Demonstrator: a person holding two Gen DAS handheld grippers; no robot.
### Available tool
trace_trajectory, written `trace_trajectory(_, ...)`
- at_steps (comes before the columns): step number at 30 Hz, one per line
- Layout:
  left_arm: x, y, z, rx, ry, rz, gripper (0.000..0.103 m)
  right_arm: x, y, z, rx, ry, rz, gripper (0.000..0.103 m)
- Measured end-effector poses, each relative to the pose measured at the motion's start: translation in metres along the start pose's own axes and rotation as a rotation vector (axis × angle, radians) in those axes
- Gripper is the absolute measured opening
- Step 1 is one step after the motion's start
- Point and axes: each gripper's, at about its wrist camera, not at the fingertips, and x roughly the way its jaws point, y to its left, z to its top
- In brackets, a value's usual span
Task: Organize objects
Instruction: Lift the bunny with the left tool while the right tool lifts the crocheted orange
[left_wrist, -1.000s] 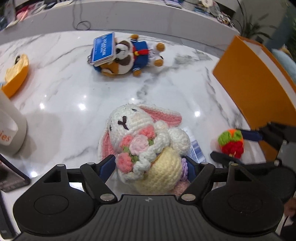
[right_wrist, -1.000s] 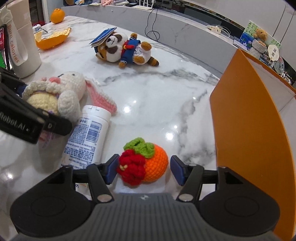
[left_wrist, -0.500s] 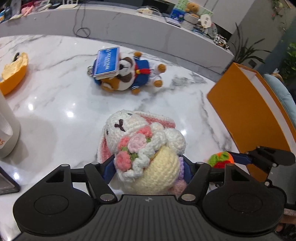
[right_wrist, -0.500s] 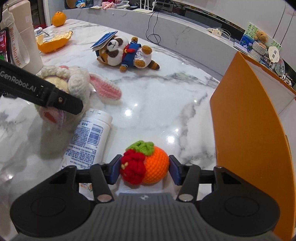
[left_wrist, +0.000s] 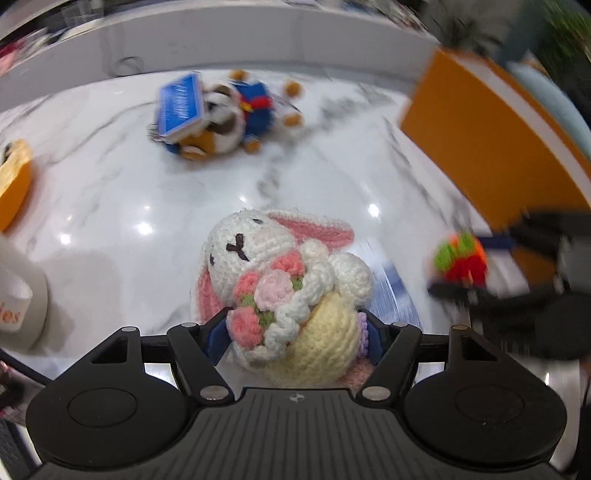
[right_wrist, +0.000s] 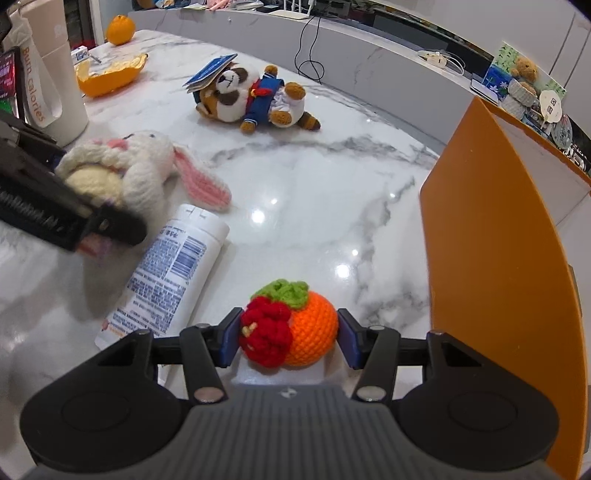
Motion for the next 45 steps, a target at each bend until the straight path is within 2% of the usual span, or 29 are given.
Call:
trace_trajectory(3, -0.003, -0.007, -0.008, 0.107, 0.074, 0.001, 0.089, 0.0, 0.001, 0.001, 0.003, 0.001, 0.001, 0.056)
trace_trajectory(6, -0.012, -0.001, -0.012, 0.075, 0.1, -0.083, 0.097, 0.0, 0.002, 0.0, -0.002, 0.001, -0.006, 0.056)
trace_trajectory(10, -0.025, 0.02, -0.005, -0.104, 0.088, -0.249, 0.1, -0.001, 0.002, 0.0, -0.002, 0.001, -0.009, 0.056)
trace_trajectory(14, -0.025, 0.045, -0.001, -0.332, 0.08, -0.341, 0.101, -0.001, 0.001, 0.0, 0.0, 0.0, -0.01, 0.056)
trace_trajectory(16, -0.014, 0.057, -0.001, -0.463, 0.097, -0.351, 0.102, -0.001, 0.001, 0.0, -0.001, -0.002, -0.011, 0.056)
trace_trajectory(18, -0.004, 0.063, -0.003, -0.57, 0.125, -0.318, 0.102, -0.002, 0.001, 0.001, -0.003, -0.005, -0.013, 0.056)
trace_trajectory(20, 0.005, 0.062, -0.004, -0.621, 0.131, -0.294, 0.102, -0.002, 0.001, 0.001, -0.003, -0.009, -0.016, 0.056)
trace_trajectory(22, 0.011, 0.059, -0.004, -0.647, 0.094, -0.272, 0.102, -0.003, 0.001, 0.001, -0.003, -0.014, -0.019, 0.056)
trace_trajectory(24, 0.015, 0.054, -0.001, -0.616, 0.061, -0.257, 0.102, -0.003, 0.001, 0.001, -0.006, -0.016, -0.023, 0.056)
trace_trajectory(27, 0.015, 0.038, 0.007, -0.48, 0.048, -0.212, 0.102, -0.002, 0.001, 0.001, -0.014, -0.012, -0.026, 0.056)
trace_trajectory(31, 0.016, 0.027, 0.009, -0.407, 0.018, -0.176, 0.102, 0.0, 0.001, -0.001, -0.019, -0.012, -0.036, 0.056)
trace_trajectory(37, 0.013, 0.025, 0.008, -0.371, -0.061, -0.126, 0.101, 0.006, -0.004, -0.001, 0.009, -0.054, -0.042, 0.06)
trace_trajectory(40, 0.014, 0.028, 0.007, -0.414, -0.115, -0.125, 0.101, 0.008, -0.005, 0.0, 0.012, -0.068, -0.054, 0.065)
trace_trajectory(43, 0.014, 0.031, 0.007, -0.444, -0.144, -0.131, 0.1, 0.008, -0.006, 0.0, 0.024, -0.067, -0.04, 0.06)
trace_trajectory(45, 0.015, 0.027, 0.008, -0.42, -0.139, -0.11, 0.091, 0.008, -0.008, 0.001, 0.041, -0.055, -0.022, 0.056)
